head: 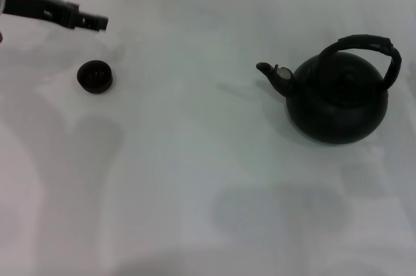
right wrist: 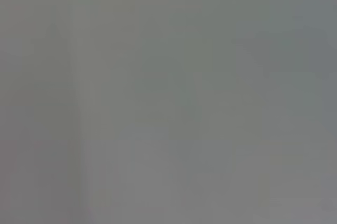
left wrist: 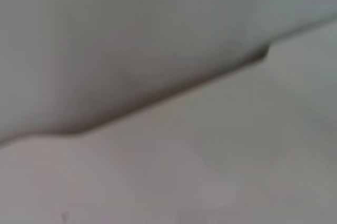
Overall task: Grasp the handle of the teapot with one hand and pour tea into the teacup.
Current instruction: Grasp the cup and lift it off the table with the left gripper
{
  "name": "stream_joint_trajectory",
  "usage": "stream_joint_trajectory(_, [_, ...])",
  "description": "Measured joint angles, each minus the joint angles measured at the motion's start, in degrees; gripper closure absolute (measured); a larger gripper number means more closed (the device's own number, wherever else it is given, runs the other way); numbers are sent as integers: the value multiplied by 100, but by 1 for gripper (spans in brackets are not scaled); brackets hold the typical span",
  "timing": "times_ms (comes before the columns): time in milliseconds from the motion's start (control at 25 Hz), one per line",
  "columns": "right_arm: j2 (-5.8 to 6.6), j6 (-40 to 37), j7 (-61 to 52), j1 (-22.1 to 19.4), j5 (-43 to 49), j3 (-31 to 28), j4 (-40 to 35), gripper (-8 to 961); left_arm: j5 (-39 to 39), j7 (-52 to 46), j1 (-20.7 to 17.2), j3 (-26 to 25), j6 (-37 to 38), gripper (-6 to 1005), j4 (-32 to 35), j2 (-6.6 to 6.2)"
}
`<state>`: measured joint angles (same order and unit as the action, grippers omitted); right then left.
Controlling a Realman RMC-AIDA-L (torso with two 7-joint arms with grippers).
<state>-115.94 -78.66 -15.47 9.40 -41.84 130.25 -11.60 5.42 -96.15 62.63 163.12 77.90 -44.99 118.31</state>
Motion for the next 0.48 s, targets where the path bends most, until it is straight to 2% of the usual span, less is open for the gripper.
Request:
stream_joint_trajectory(160, [-2, 0, 0, 2, 0, 0, 6, 210, 597, -168, 159, 0, 27, 233, -8, 24])
stream_joint_trajectory(480, [-7, 0, 0, 1, 0, 0, 16, 211, 917, -268, 183, 0, -2, 208, 72, 45])
